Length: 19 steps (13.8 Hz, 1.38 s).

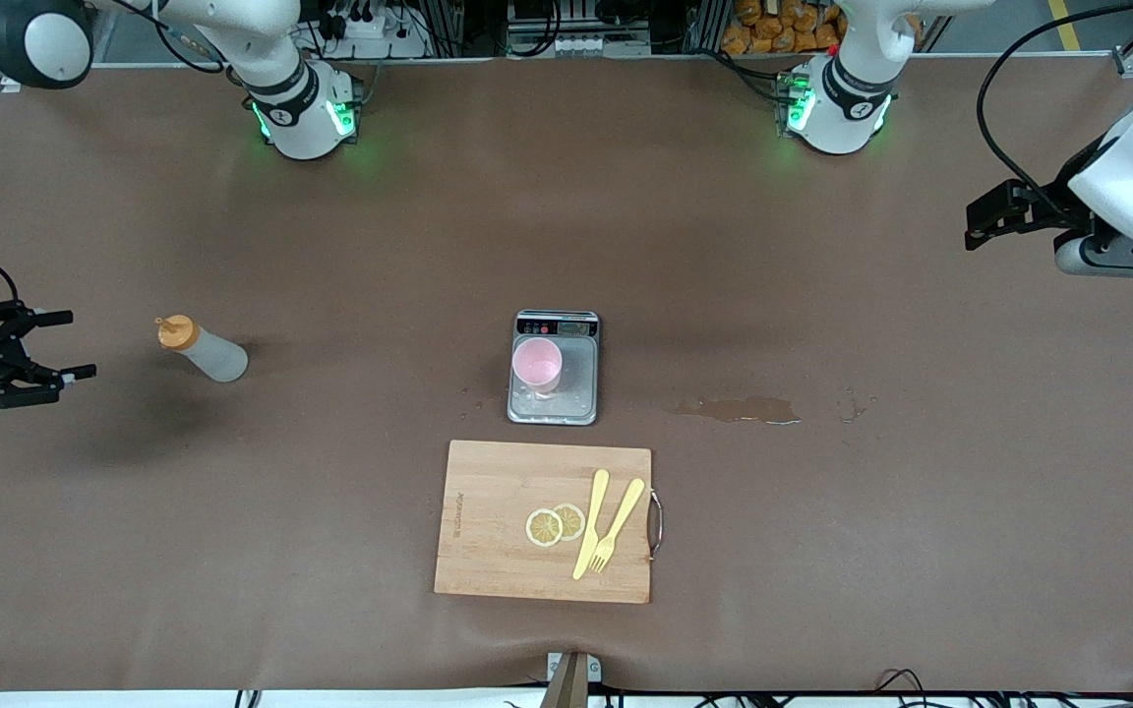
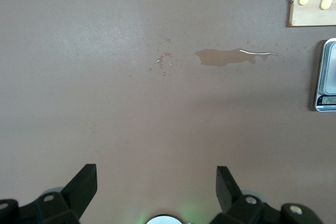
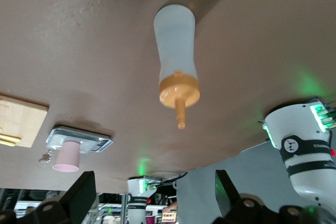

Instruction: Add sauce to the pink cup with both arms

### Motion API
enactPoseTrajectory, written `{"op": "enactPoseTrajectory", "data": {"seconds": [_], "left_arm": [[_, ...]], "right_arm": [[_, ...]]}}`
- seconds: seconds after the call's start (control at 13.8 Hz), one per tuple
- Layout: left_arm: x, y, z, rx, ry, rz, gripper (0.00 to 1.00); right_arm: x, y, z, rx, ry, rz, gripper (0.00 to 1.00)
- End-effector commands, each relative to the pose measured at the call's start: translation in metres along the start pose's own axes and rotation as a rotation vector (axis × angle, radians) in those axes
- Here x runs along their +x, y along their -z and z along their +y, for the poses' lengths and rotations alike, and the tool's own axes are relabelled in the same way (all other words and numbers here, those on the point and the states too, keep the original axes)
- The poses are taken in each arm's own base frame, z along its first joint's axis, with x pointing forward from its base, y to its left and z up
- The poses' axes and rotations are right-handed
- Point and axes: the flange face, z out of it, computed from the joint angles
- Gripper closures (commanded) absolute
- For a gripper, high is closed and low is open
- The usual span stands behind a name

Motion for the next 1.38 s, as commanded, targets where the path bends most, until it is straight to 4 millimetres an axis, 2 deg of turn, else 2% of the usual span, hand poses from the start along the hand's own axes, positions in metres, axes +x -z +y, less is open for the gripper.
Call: {"op": "enactPoseTrajectory", "data": {"seconds": [0.0, 0.14, 0.36, 0.51, 0.87, 1.09, 1.3], "left_arm": [[-0.004, 0.005, 0.000, -0.004, -0.020, -0.003, 0.00], [-0.004, 0.005, -0.001, -0.006, -0.018, -0.005, 0.00], [-0.003, 0.004, -0.001, -0.006, -0.018, -0.006, 0.00], [-0.003, 0.004, -0.001, -0.006, -0.018, -0.006, 0.00], [-0.002, 0.003, -0.002, -0.006, -0.017, -0.008, 0.00], [-0.002, 0.001, -0.002, -0.006, -0.017, -0.011, 0.00], [-0.002, 0.002, -0.003, -0.008, -0.012, -0.010, 0.00]], "right_arm": [[-0.056, 0.011, -0.011, -0.068, 0.033, 0.061, 0.00], [-0.109, 0.014, -0.032, -0.105, 0.083, 0.119, 0.00], [-0.178, 0.002, -0.067, -0.156, 0.177, 0.176, 0.00], [-0.219, -0.001, -0.075, -0.187, 0.218, 0.211, 0.00], [-0.296, -0.015, -0.090, -0.312, 0.248, 0.401, 0.00], [-0.321, -0.009, -0.086, -0.296, 0.275, 0.442, 0.00], [-0.356, -0.016, -0.086, -0.314, 0.313, 0.503, 0.00]]}}
